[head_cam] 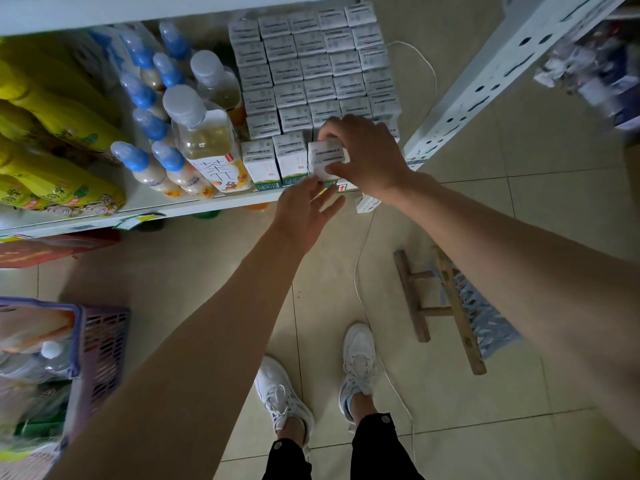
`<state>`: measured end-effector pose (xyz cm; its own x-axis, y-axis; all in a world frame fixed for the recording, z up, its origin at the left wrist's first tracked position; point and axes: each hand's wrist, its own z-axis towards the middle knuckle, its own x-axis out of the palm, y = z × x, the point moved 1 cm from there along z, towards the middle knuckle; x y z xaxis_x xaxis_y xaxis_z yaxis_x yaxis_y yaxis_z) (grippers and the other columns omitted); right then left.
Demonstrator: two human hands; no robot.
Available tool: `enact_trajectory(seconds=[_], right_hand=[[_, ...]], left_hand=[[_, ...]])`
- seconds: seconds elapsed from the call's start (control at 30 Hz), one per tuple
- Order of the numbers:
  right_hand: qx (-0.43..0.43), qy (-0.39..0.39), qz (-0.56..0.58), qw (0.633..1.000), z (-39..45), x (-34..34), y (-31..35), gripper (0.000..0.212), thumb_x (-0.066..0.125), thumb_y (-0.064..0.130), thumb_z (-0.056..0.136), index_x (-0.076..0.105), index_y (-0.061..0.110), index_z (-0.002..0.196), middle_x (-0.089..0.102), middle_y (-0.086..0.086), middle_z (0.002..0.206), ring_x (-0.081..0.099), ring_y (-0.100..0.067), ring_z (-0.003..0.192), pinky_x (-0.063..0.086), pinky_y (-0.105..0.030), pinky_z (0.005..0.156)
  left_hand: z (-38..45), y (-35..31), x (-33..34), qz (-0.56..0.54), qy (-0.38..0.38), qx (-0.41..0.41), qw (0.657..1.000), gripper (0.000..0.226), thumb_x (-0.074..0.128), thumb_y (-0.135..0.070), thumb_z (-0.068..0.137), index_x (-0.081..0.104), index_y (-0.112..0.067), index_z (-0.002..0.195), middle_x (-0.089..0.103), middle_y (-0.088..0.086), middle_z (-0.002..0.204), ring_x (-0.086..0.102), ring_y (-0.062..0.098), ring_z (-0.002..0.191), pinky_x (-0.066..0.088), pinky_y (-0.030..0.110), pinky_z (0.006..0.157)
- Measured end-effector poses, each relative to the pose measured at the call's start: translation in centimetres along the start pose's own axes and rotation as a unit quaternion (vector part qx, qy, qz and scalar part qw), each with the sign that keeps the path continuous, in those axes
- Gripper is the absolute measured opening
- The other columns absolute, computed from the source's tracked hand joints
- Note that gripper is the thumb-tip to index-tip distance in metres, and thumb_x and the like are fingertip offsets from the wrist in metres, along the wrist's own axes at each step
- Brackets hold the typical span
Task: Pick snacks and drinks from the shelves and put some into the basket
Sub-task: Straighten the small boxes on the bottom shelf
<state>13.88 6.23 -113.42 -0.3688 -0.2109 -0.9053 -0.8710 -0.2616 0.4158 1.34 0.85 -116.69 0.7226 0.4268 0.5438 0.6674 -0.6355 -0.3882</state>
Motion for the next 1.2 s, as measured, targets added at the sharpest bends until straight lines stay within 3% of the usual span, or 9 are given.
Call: enact_trajectory(seconds=[0.1, 0.23, 0.37, 0.5, 0.57, 0.67, 0.87, 1.1, 1.2], right_hand=[[0.0, -0.007, 0.014, 1.0, 0.8, 0.7, -0.5, 0.04, 0.077, 0.025, 0.072, 0.059, 0.022, 0.108, 0.054, -0.001, 0.104, 0.054, -0.022, 0.099, 0.04, -0.035, 0.08], [0.014, -0.026, 0.027, 0.999, 1.4, 1.6, -1.1, 0.04, 0.08, 0.02, 0.071, 0.063, 0.019, 0.107, 0.049, -0.005, 0.106, 0.05, -0.021, 0.1, 0.04, -0.03, 0.077], [0.006, -0.025, 0.011, 1.0, 1.7, 1.6, -1.0, 0.037, 0.075, 0.018, 0.076, 0.066, 0.017, 0.111, 0.052, -0.008, 0.111, 0.05, -0.025, 0.102, 0.039, -0.029, 0.08], [-0.001, -0.021, 0.014, 1.0, 1.5, 1.3, -1.2, 0.041, 0.067, 0.006, 0.08, 0.065, 0.015, 0.12, 0.053, -0.009, 0.116, 0.051, -0.026, 0.107, 0.043, -0.033, 0.086], [-0.002, -0.026, 0.023, 0.999, 1.2, 1.0, -1.2, 0.044, 0.065, 0.001, 0.08, 0.064, 0.012, 0.122, 0.054, -0.01, 0.118, 0.052, -0.025, 0.109, 0.046, -0.034, 0.086], [0.014, -0.045, -0.017, 0.999, 0.7, 0.5, -1.6, 0.045, 0.065, 0.004, 0.081, 0.059, 0.008, 0.125, 0.05, -0.012, 0.124, 0.053, -0.027, 0.112, 0.047, -0.035, 0.085], [0.033, -0.037, -0.105, 0.993, -0.3, 0.3, -2.9, 0.048, 0.07, 0.004, 0.077, 0.056, 0.009, 0.122, 0.048, -0.012, 0.129, 0.052, -0.03, 0.114, 0.044, -0.039, 0.081], [-0.024, -0.027, -0.102, 0.994, -1.2, 0.3, -3.3, 0.04, 0.072, 0.006, 0.071, 0.055, 0.009, 0.108, 0.056, -0.011, 0.113, 0.054, -0.032, 0.102, 0.043, -0.04, 0.071], [-0.034, -0.039, -0.068, 0.996, -2.1, 0.1, -3.2, 0.041, 0.078, 0.014, 0.07, 0.057, 0.011, 0.105, 0.058, -0.008, 0.108, 0.055, -0.027, 0.099, 0.041, -0.032, 0.07]], left_hand=[[0.7, -0.5, 0.4, -0.028, -0.026, -0.006, 0.999, 0.015, 0.044, -0.002, 0.098, 0.058, -0.004, 0.093, 0.057, 0.014, 0.094, 0.06, 0.023, 0.087, 0.055, 0.044, 0.083], [1.0, -0.7, 1.3, -0.104, -0.045, 0.004, 0.994, 0.02, 0.042, 0.0, 0.098, 0.052, -0.003, 0.081, 0.054, 0.016, 0.093, 0.057, 0.024, 0.09, 0.045, 0.049, 0.105], [1.2, -0.7, 1.9, -0.168, -0.059, 0.016, 0.984, 0.015, 0.038, 0.004, 0.096, 0.051, -0.003, 0.093, 0.051, 0.019, 0.108, 0.055, 0.029, 0.111, 0.039, 0.049, 0.111], [1.2, -0.5, 2.4, -0.186, -0.071, 0.025, 0.98, 0.02, 0.032, 0.006, 0.098, 0.049, -0.001, 0.09, 0.053, 0.017, 0.108, 0.05, 0.029, 0.131, 0.037, 0.046, 0.113], [1.1, -0.4, 2.7, -0.18, -0.082, 0.038, 0.98, 0.026, 0.027, 0.009, 0.096, 0.051, 0.001, 0.088, 0.053, 0.016, 0.124, 0.047, 0.028, 0.135, 0.037, 0.046, 0.112], [1.1, -0.2, 3.0, -0.152, -0.095, 0.041, 0.983, 0.029, 0.025, 0.009, 0.096, 0.052, 0.007, 0.108, 0.045, 0.015, 0.146, 0.043, 0.027, 0.138, 0.037, 0.046, 0.111], [1.0, -0.4, 2.1, -0.073, -0.086, 0.014, 0.994, 0.043, 0.026, -0.003, 0.103, 0.041, 0.001, 0.143, 0.041, 0.008, 0.153, 0.04, 0.023, 0.14, 0.032, 0.048, 0.115], [0.3, 0.2, 1.0, 0.094, -0.079, -0.007, 0.992, 0.042, 0.039, -0.007, 0.103, 0.041, -0.006, 0.145, 0.048, 0.009, 0.145, 0.046, 0.026, 0.134, 0.038, 0.048, 0.11], [-0.3, 0.9, 0.7, 0.211, -0.079, -0.003, 0.974, 0.044, 0.047, -0.012, 0.102, 0.04, -0.012, 0.145, 0.051, 0.011, 0.137, 0.048, 0.025, 0.129, 0.04, 0.045, 0.107]])
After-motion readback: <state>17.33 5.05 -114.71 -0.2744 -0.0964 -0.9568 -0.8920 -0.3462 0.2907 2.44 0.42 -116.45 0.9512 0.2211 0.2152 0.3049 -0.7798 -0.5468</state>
